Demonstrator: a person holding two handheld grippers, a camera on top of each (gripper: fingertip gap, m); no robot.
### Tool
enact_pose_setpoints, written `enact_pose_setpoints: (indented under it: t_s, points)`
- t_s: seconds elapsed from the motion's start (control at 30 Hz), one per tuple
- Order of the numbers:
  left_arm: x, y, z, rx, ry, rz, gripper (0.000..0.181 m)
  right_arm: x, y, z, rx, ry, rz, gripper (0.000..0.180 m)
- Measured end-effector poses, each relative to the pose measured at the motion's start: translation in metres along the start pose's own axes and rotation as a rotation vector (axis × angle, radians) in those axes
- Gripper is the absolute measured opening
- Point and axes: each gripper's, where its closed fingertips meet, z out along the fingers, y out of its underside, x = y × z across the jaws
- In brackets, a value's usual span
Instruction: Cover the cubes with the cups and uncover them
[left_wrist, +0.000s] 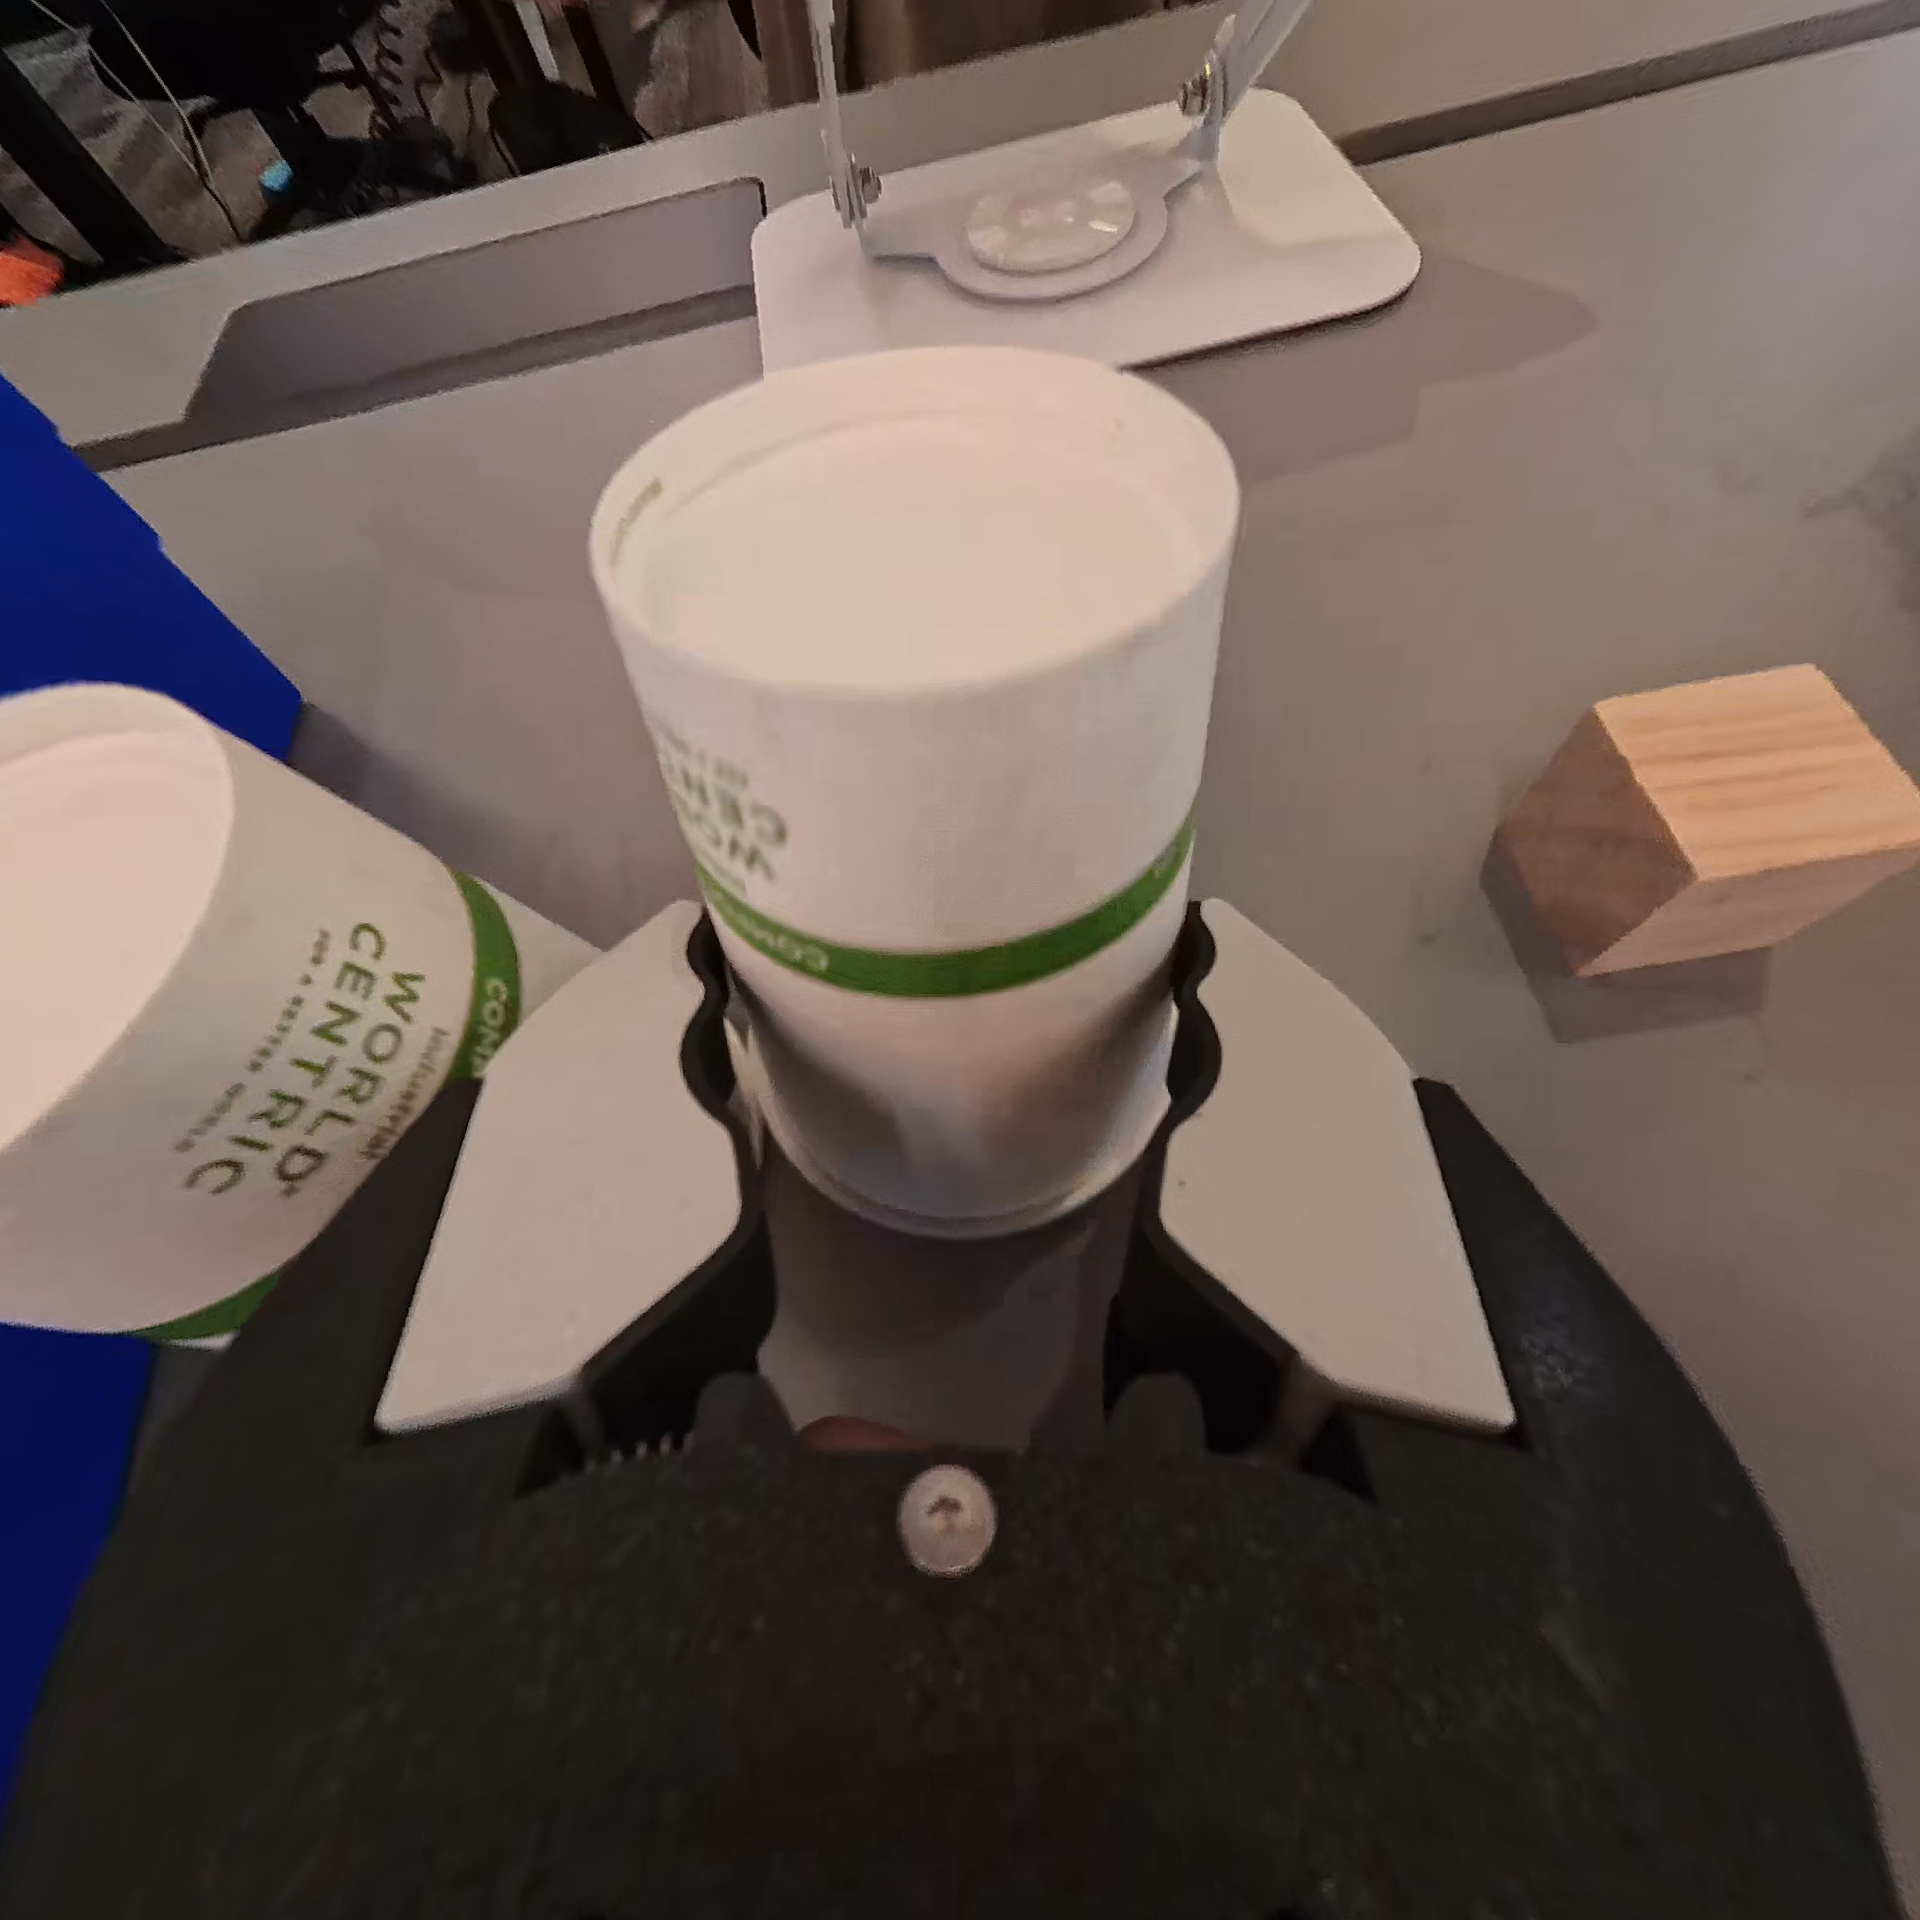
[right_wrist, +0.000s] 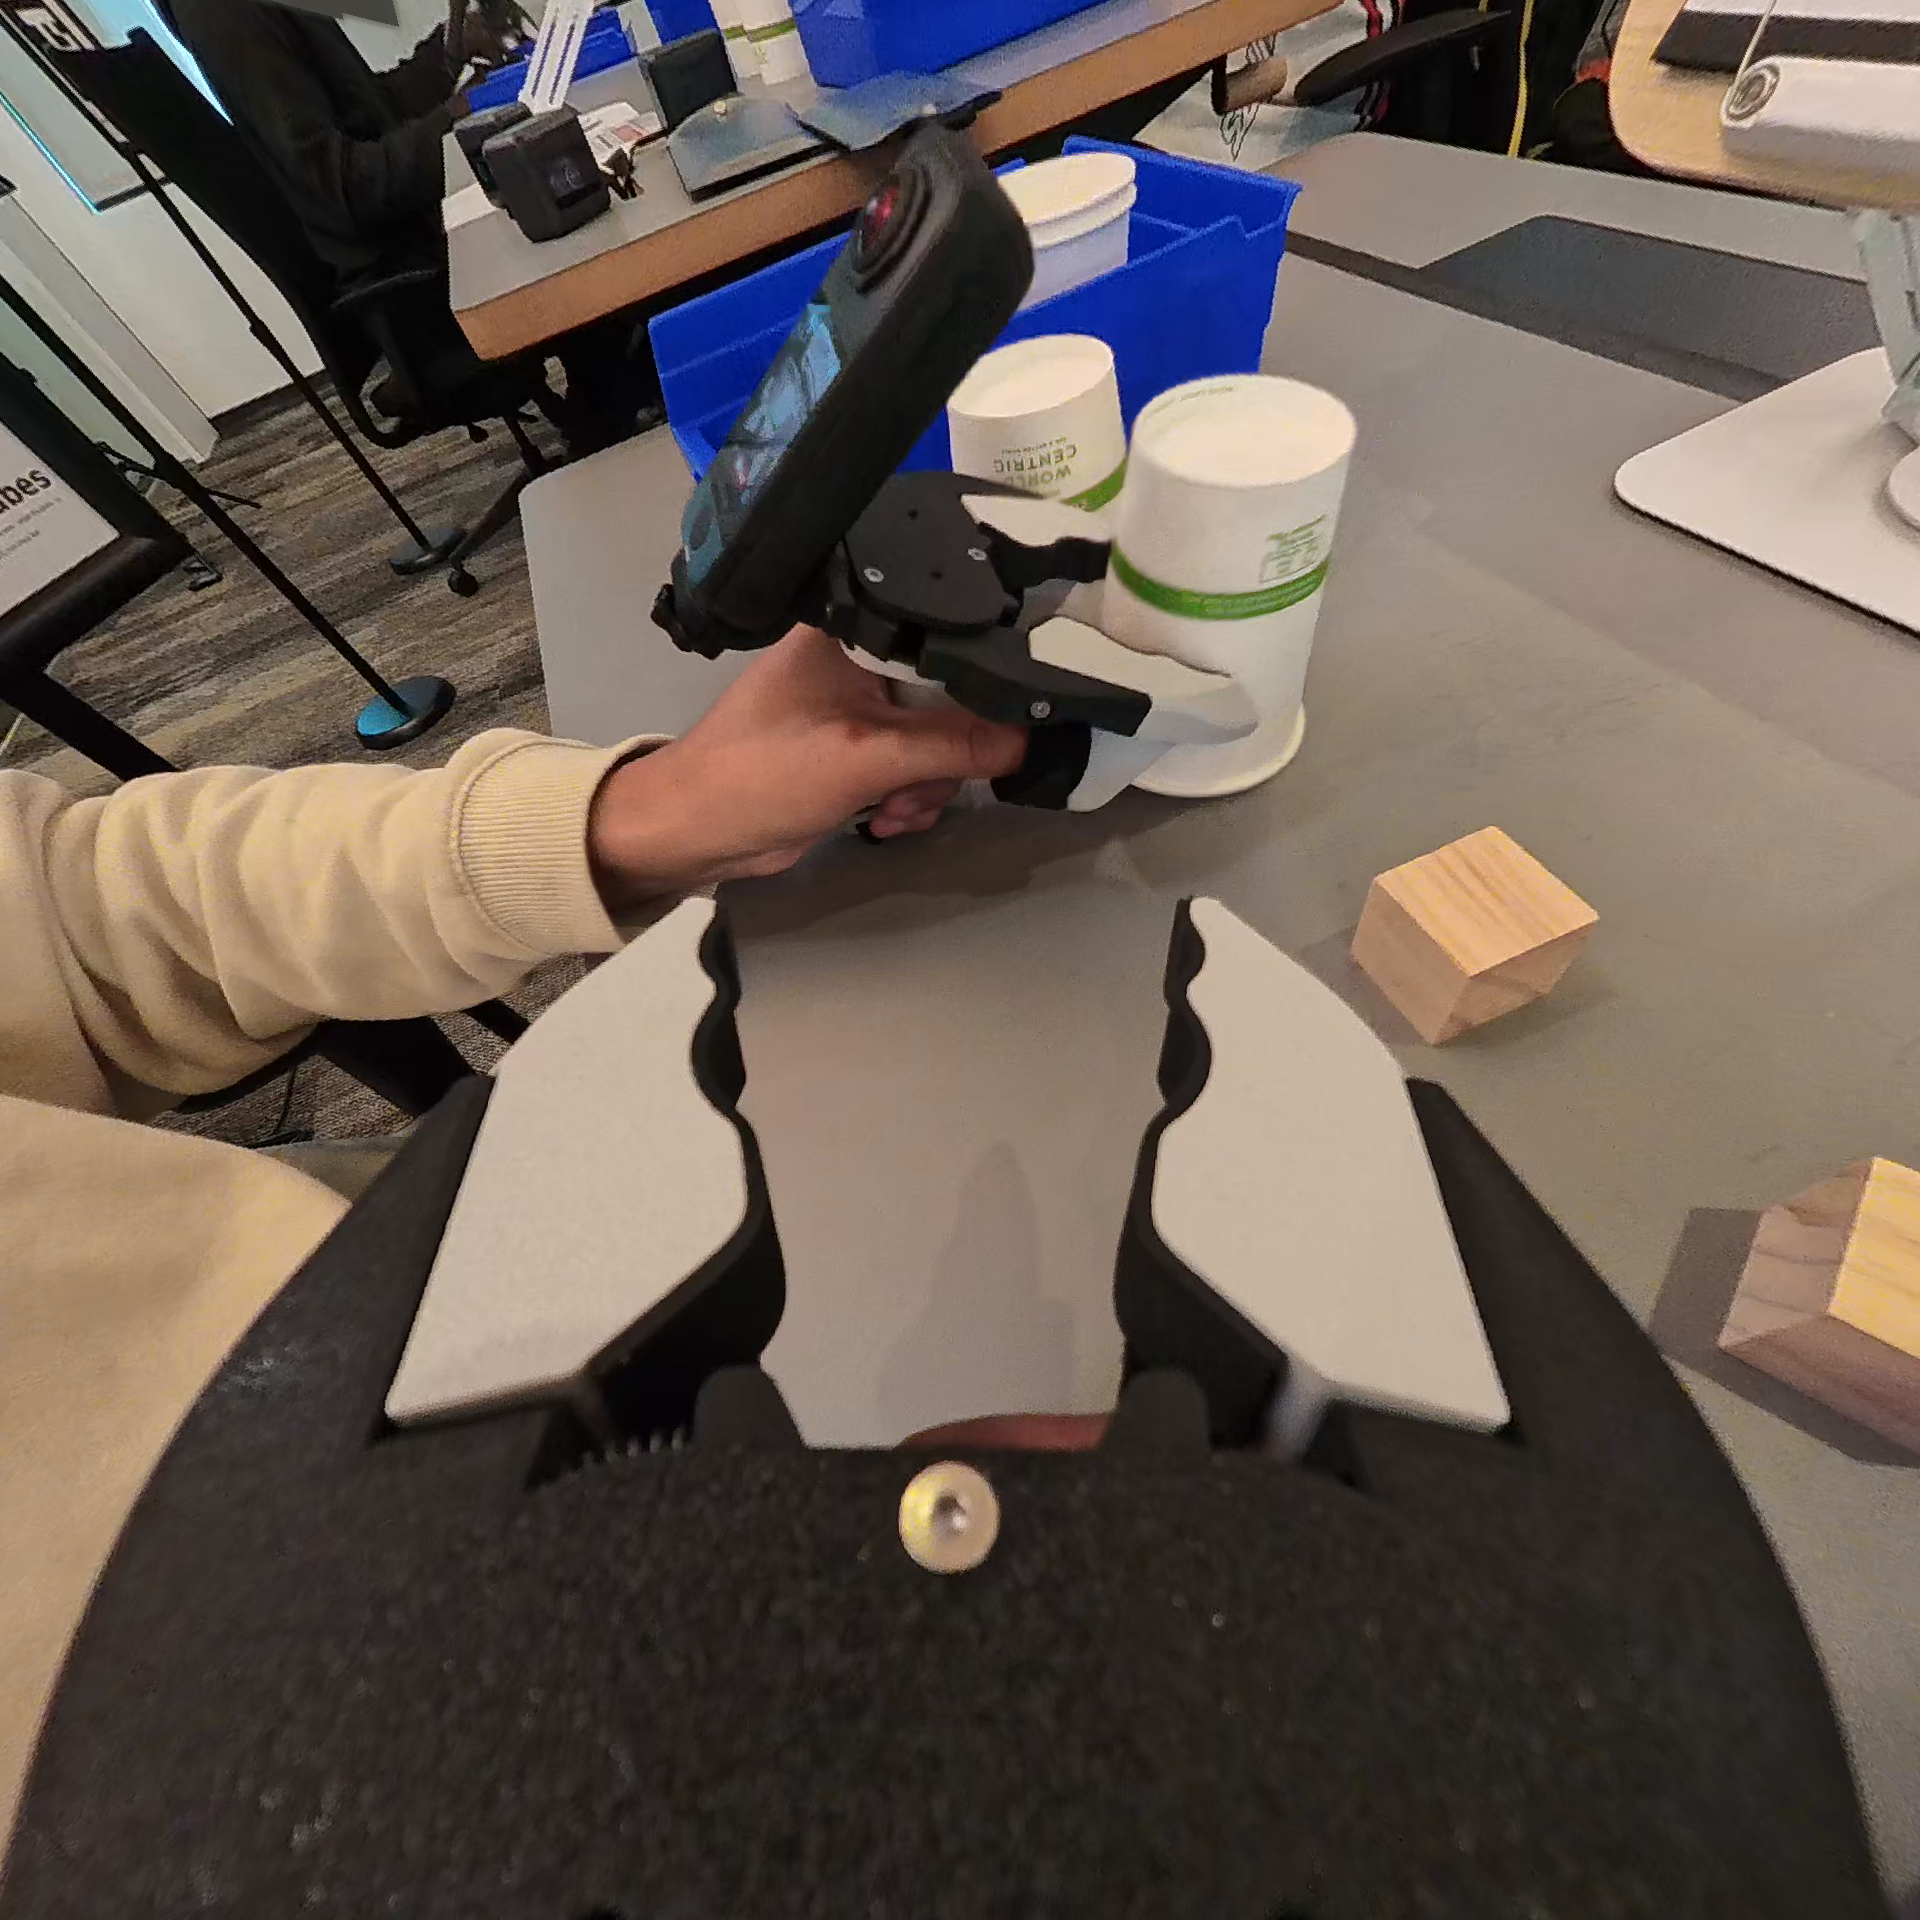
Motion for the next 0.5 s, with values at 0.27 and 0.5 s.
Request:
enact_pose_setpoints:
  t_s: [0.27, 0.5]
  points:
    - [0.006, 0.008, -0.004, -0.033, 0.026, -0.011, 0.083, -0.003, 0.003, 0.002, -0.018, -0.009, -0.005, 0.079]
    - [0.006, 0.013, -0.004, -0.059, 0.020, -0.009, 0.085, -0.004, 0.006, 0.004, -0.034, -0.017, -0.010, 0.079]
